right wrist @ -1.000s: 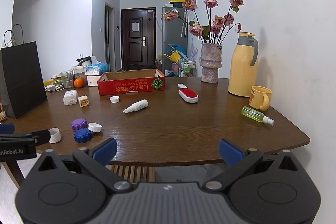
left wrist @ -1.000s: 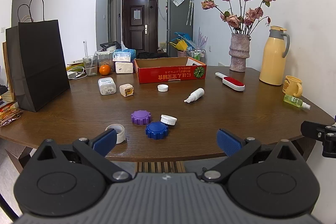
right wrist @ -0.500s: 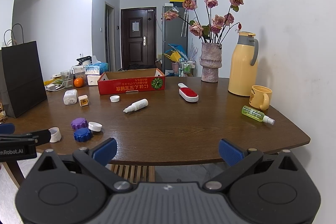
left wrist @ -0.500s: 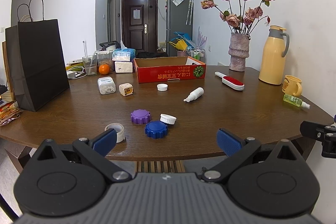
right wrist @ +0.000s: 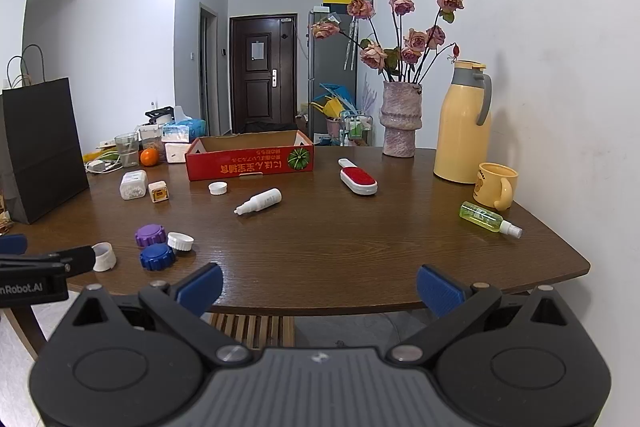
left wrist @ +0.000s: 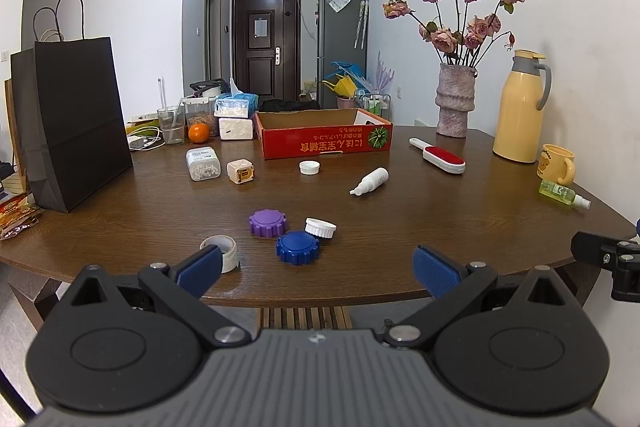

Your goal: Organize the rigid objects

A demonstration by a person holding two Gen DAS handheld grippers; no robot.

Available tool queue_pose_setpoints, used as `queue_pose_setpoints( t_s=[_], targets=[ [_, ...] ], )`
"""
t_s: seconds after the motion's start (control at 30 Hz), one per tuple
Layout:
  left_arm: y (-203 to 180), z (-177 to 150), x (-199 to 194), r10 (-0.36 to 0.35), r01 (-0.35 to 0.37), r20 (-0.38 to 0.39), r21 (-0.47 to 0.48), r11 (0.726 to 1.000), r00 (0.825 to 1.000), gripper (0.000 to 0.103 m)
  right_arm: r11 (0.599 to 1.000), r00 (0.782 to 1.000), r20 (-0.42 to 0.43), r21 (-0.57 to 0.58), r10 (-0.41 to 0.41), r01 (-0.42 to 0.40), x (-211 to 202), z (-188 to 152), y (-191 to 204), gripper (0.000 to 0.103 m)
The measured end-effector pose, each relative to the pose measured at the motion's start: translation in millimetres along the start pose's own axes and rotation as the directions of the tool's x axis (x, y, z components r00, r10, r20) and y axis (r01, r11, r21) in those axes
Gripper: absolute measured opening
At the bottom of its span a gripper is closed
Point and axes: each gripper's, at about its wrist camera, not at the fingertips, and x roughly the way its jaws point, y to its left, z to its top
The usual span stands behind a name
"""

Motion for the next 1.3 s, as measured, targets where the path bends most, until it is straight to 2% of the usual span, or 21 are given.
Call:
queue_pose_setpoints(
  t_s=[1.3],
  targets=[
    [-0.8,-1.2,-1.0,-0.001,0.001,0.001,-0.004,1.000,1.000,0.103,1.000,1.000,0.000,-0.003,-0.007,0.007,0.6,-0.5,-1.9,0.103]
  ],
)
